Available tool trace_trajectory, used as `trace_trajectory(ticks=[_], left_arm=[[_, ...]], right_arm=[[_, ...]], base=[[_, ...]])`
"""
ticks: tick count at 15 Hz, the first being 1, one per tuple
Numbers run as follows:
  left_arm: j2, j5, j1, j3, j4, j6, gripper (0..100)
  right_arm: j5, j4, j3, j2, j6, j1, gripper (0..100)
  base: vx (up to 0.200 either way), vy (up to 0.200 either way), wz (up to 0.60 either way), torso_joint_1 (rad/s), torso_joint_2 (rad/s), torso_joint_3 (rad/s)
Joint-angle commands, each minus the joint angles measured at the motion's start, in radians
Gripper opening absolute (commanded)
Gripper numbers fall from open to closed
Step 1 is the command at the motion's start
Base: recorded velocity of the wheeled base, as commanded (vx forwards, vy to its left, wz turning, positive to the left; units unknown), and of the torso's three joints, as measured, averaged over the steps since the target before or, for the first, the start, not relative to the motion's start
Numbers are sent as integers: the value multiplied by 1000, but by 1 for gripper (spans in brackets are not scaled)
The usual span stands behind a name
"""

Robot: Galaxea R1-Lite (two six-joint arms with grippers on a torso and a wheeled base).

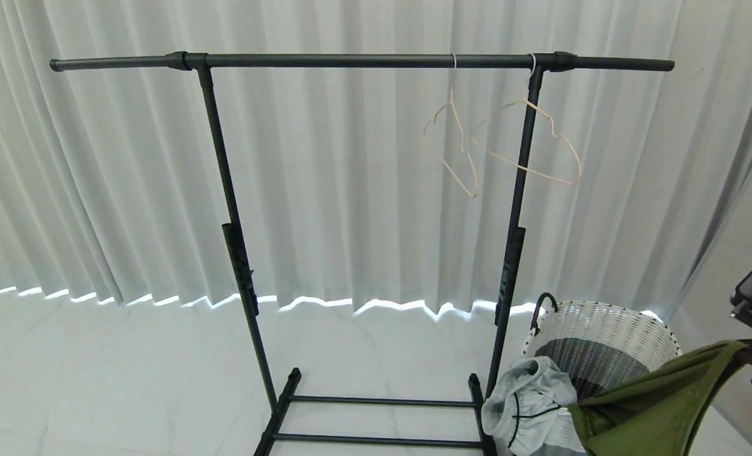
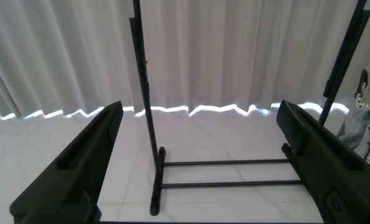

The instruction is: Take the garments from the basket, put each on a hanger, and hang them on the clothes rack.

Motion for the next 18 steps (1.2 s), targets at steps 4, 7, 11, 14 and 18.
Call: trace_trajectory(ticks=[4,7,11,14,18], left_arm=[[1,0,1,0,1,2,100],[1,0,1,0,1,5,100],[1,0,0,0,1,7,100],[1,-3,1,0,1,45,100],[1,-14,1,0,-1,82,100]], right_arm=[[-3,19,-59,-50,-2,45,0],[-3,20,-60,-55,-2,53,0],[-3,19,-60,-53,-2,53,0],[-3,19,-68,-50,0,47,0],[1,135,-152,-53,10,45,0]], base=[[0,0,0,0,0,0],[0,200,0,2,-2,2],[0,200,0,1,2,5],[0,0,0,0,0,0],[0,0,0,0,0,0]])
